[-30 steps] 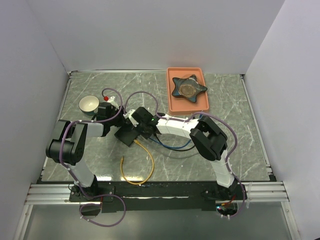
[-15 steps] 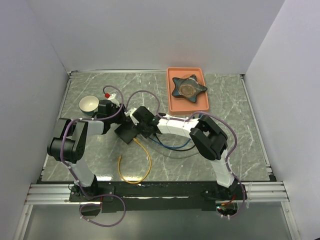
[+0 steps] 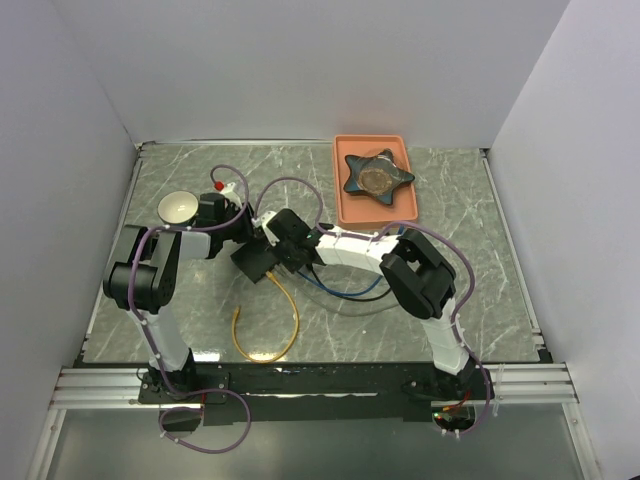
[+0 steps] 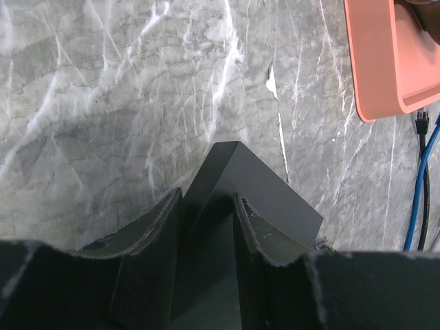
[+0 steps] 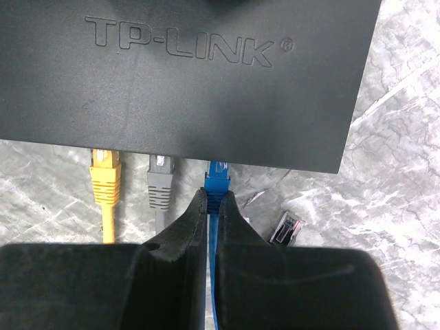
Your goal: Insert the plug into the switch port
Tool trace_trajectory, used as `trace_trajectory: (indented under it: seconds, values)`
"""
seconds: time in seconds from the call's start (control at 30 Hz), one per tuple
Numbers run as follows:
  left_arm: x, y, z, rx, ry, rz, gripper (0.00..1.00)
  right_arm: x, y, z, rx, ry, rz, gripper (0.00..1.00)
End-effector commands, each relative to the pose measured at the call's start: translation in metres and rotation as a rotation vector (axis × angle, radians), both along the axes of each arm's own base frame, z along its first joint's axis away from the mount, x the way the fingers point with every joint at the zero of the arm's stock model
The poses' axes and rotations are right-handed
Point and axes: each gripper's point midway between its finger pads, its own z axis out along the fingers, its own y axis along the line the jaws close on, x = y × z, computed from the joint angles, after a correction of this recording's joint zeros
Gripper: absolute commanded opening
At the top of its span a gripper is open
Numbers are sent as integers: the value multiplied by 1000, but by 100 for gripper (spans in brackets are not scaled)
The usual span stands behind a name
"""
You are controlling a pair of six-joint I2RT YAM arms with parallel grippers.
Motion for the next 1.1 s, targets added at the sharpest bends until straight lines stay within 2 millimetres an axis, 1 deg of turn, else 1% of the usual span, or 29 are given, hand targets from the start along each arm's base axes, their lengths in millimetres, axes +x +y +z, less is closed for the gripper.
trace_trajectory:
  seconds: [0.0, 0.13, 0.17, 0.2, 0.27, 0.37, 0.4, 0.47, 0.53, 0.6, 0.67, 0.77, 0.9, 1.07]
  values:
    - [-78, -41, -30, -101, 283, -219, 31, 65, 78, 95, 369, -265, -22, 0]
    - [-81, -40, -32, -96, 301, -222, 28, 79, 77, 99, 369, -281, -98, 0]
    - [-83, -40, -32, -94, 307, -221, 28, 80, 72, 95, 351, -266, -134, 0]
    - [-84, -40, -32, -94, 311, -220, 27, 82, 71, 94, 351, -261, -150, 0]
    - [-85, -38, -32, -84, 320, -211, 26, 89, 67, 95, 358, -257, -205, 0]
    - [-87, -36, -31, -78, 332, -205, 26, 92, 64, 96, 374, -248, -254, 0]
    - [-88, -37, -31, -81, 337, -208, 26, 94, 62, 100, 382, -260, -272, 0]
    - [-88, -38, -31, -86, 342, -210, 25, 94, 65, 104, 403, -261, -267, 0]
    - [-89, -39, -32, -92, 349, -215, 25, 90, 72, 108, 425, -256, -217, 0]
    - [-90, -40, -33, -96, 356, -223, 24, 88, 79, 109, 440, -240, -192, 0]
    - [-91, -41, -34, -94, 359, -227, 24, 90, 83, 113, 442, -244, -180, 0]
    - [-93, -41, -34, -95, 364, -229, 25, 92, 88, 110, 423, -228, -171, 0]
    - [-94, -42, -33, -95, 367, -234, 25, 94, 88, 109, 420, -224, -177, 0]
    - [-91, -38, -33, -75, 357, -210, 27, 87, 84, 109, 412, -211, -170, 0]
